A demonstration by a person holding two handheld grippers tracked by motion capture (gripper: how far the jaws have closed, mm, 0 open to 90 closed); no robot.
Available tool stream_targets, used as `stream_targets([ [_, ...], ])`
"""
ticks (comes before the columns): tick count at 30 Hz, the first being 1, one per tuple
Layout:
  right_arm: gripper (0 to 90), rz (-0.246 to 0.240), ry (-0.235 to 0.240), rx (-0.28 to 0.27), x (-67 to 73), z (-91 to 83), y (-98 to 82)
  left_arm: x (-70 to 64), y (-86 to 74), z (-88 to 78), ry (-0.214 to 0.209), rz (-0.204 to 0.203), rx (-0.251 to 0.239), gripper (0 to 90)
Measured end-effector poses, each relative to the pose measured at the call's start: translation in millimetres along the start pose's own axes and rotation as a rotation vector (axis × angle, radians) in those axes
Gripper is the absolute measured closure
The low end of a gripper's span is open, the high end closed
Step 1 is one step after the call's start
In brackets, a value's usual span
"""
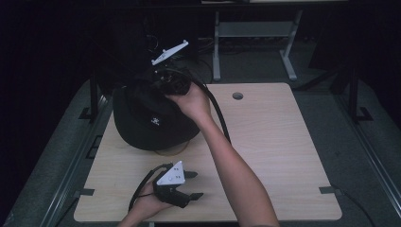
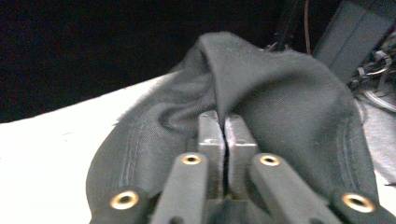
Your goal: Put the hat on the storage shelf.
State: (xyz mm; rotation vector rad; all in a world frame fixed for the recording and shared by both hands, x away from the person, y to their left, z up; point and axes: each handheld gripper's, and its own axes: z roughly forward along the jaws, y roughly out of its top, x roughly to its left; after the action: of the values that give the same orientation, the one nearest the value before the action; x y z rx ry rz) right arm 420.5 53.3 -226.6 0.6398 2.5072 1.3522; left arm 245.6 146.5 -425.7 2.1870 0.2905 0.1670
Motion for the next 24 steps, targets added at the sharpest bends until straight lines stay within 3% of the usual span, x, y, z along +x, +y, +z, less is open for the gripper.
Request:
stream_targets([
  [1,75.9,0.008,0.01,-0.011,-1.8,0.8,-1.8,0.1,0.0,-0.2,0.001,0.002,0.001,32.8],
  [7,54.9,0.092,0.05,-0.058,-11.2,-9.4,-20.0,-0.3,-0.3,0.2,0.004,-0.006,-0.001,32.8],
  [17,41.9,0.155,0.042,-0.115,-28.9,-50.2,-65.4,1.3,-2.0,-1.0,0.008,-0.028,-0.008,32.7],
  [24,36.8,0.212,0.003,-0.133,-39.3,-78.5,-103.0,3.7,-3.2,-4.4,0.014,-0.044,-0.026,32.0],
])
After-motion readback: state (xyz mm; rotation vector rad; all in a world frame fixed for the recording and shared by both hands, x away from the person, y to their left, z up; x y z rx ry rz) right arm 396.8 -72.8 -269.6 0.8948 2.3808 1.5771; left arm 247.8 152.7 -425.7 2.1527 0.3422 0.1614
